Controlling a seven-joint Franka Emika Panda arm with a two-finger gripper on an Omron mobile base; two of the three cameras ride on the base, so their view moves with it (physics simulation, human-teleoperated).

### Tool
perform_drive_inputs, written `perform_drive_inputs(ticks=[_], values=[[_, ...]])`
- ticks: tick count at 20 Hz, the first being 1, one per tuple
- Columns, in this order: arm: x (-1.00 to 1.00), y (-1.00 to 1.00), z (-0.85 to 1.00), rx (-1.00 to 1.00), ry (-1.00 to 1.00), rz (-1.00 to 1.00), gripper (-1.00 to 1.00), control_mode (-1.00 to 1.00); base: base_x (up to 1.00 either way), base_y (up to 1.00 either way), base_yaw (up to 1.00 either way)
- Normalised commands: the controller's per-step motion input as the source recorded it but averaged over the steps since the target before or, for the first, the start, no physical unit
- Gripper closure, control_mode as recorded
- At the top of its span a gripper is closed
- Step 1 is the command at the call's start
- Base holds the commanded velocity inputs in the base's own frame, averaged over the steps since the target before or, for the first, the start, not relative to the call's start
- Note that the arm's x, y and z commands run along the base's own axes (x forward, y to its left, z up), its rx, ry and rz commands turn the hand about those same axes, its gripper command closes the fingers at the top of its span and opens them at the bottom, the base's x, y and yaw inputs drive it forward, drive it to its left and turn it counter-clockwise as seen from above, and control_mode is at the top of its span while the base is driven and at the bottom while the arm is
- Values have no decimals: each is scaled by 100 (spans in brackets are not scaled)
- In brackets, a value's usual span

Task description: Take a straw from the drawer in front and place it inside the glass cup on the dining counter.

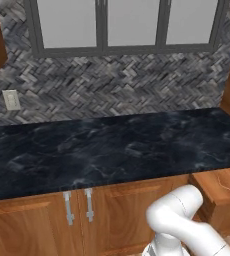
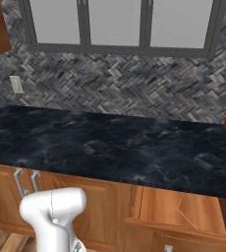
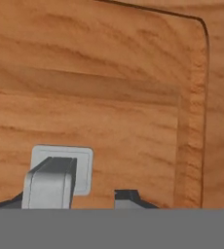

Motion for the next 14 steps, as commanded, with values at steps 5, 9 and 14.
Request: perform_drive_inputs(ticks=[5,9,14], values=[[-100,-34,-54,-1,0,0,100,-100,0,0,0],[-100,-23,-59,-1,0,0,-100,-100,0,0,0],[-80,-15,-49,-2,5,0,-100,-100,0,0,0]])
